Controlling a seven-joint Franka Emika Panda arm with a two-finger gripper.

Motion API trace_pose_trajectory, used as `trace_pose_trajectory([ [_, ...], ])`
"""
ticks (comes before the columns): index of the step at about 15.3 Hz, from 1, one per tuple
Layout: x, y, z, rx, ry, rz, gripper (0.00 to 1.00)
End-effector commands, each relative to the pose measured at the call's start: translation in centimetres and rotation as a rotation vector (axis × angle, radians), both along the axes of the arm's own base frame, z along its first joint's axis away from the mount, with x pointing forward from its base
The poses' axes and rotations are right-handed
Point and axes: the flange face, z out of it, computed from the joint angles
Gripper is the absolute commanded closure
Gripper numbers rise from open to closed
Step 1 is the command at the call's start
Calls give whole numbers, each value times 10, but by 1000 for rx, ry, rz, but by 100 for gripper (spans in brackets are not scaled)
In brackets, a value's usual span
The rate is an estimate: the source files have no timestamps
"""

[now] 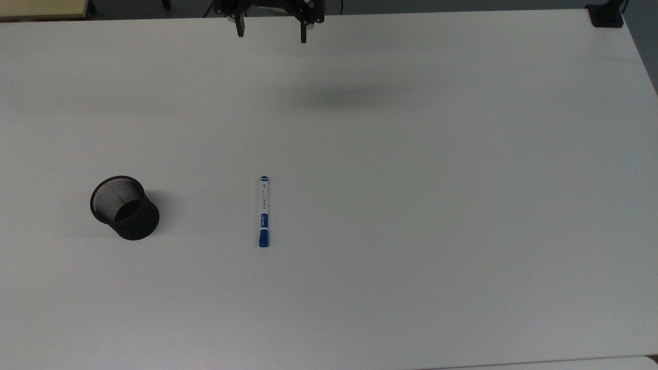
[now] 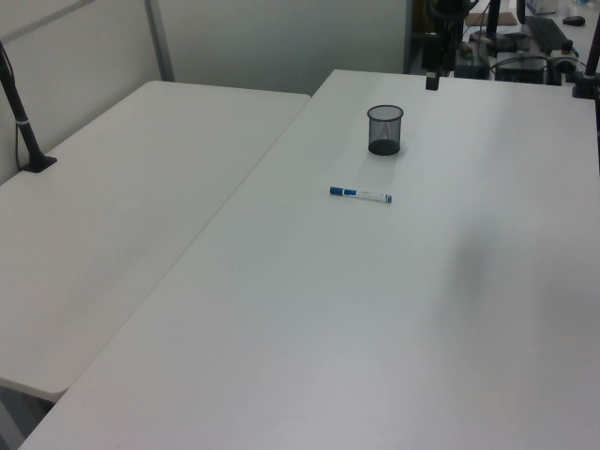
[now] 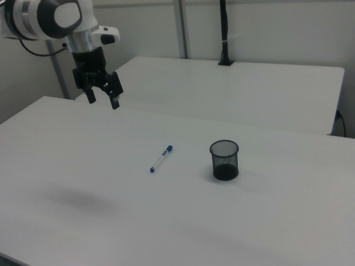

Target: Insert the marker

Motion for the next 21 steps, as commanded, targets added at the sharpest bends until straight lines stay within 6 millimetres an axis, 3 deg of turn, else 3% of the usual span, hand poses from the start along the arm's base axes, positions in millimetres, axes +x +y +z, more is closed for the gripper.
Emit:
trace_pose_trajectory([
  [1,18,3,-14,11,-36,19,0],
  [6,44,6,-46,10,-59,23,0],
  [13,102,8,-136,3,-146,16,0],
  [21,137,-2,-217,-40,-236,38,0],
])
